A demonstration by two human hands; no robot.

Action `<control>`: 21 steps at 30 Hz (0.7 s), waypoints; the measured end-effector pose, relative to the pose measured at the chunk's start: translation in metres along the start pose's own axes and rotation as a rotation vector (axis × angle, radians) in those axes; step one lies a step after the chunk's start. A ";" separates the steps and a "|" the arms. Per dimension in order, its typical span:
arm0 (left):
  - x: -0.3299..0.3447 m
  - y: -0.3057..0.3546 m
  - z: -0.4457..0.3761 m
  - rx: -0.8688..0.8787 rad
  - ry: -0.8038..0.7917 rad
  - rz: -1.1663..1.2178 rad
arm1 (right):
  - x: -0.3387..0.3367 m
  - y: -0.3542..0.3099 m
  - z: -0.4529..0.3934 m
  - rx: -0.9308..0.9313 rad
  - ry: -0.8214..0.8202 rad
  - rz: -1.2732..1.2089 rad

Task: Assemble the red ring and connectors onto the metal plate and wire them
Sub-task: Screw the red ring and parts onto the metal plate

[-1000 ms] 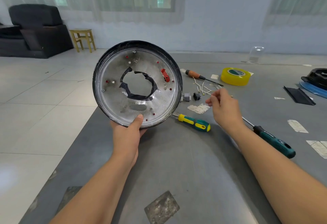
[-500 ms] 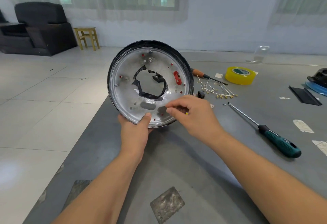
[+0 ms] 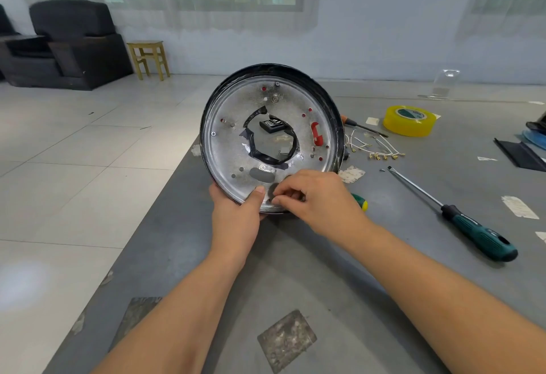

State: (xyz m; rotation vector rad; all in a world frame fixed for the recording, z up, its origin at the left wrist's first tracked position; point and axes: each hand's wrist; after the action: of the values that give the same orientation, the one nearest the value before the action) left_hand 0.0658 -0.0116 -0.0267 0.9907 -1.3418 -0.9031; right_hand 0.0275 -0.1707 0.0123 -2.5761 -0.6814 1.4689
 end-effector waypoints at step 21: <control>0.000 -0.002 0.001 0.029 -0.012 -0.138 | 0.001 -0.006 0.000 0.070 -0.087 -0.030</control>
State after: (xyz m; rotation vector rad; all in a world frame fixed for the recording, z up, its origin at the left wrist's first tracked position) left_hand 0.0645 -0.0122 -0.0286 1.1126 -1.3120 -0.9961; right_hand 0.0264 -0.1651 0.0131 -2.4526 -0.6631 1.5746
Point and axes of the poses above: each hand's wrist, its own z-axis away from the middle knuckle, its own x-axis out of the palm, y = z × x, and after that the axes turned 8 degrees about z, right-handed
